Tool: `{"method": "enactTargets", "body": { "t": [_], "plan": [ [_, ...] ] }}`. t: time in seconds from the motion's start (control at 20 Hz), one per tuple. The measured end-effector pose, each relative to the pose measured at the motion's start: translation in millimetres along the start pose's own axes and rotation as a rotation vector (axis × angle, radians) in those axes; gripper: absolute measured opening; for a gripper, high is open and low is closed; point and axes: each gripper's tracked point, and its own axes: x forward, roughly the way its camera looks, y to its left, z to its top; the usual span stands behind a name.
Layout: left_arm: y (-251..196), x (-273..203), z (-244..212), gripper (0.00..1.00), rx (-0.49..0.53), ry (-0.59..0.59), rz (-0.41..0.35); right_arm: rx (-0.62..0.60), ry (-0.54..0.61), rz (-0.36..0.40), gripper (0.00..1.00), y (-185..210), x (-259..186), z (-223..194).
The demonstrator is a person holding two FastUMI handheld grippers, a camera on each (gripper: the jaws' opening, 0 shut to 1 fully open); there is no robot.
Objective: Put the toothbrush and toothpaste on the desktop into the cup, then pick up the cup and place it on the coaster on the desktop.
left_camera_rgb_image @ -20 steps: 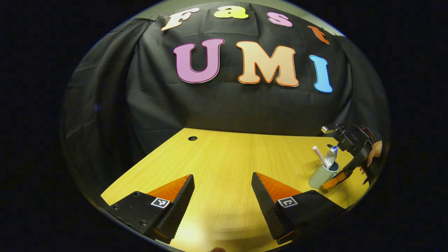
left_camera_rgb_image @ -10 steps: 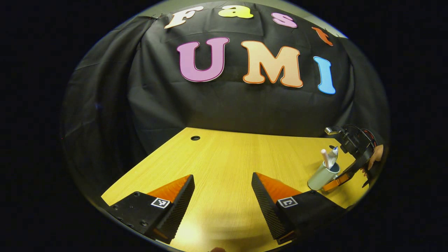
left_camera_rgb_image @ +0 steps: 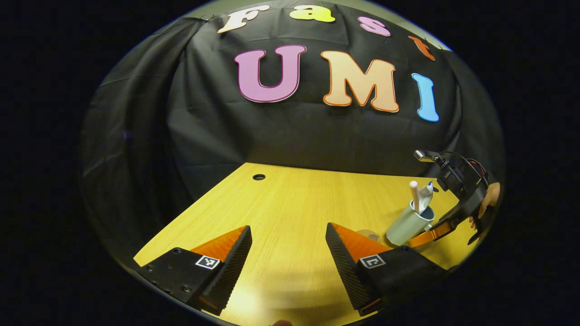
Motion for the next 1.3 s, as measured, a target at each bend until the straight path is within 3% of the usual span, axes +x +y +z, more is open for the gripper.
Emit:
{"method": "enactTargets", "body": {
  "t": [0.35, 0.55, 0.75, 0.85, 1.0, 1.05, 1.15, 1.2, 1.3],
  "plan": [
    [34, 3, -11, 0.95, -0.019, 0.020, 0.019, -0.062, 0.014, 0.004, 0.30, 54, 22, 19],
    [46, 5, -10, 0.95, -0.029, 0.025, 0.028, -0.096, 0.049, -0.039, 0.27, 66, 27, 16],
    [41, 10, -8, 0.95, -0.022, 0.029, 0.019, -0.123, 0.019, -0.042, 0.31, 61, 19, 14],
    [32, 12, -5, 0.95, -0.019, 0.026, 0.000, -0.125, -0.003, -0.017, 0.36, 65, 11, 14],
    [11, 14, 2, 0.95, 0.001, 0.018, -0.032, -0.103, -0.056, 0.005, 0.67, 63, 1, 12],
    [2, 14, 5, 0.95, 0.007, 0.015, -0.049, -0.092, -0.085, 0.011, 0.84, 59, -6, 11],
    [-18, 14, 11, 0.95, 0.014, 0.009, -0.080, -0.077, -0.178, 0.011, 0.97, 50, -23, 13],
    [-28, 14, 13, 0.95, 0.012, 0.006, -0.095, -0.071, -0.227, 0.007, 0.92, 45, -34, 15],
    [-52, 13, 17, 0.95, 0.011, 0.004, -0.127, -0.046, -0.323, -0.001, 0.92, 33, -59, 21]
  ]
}}
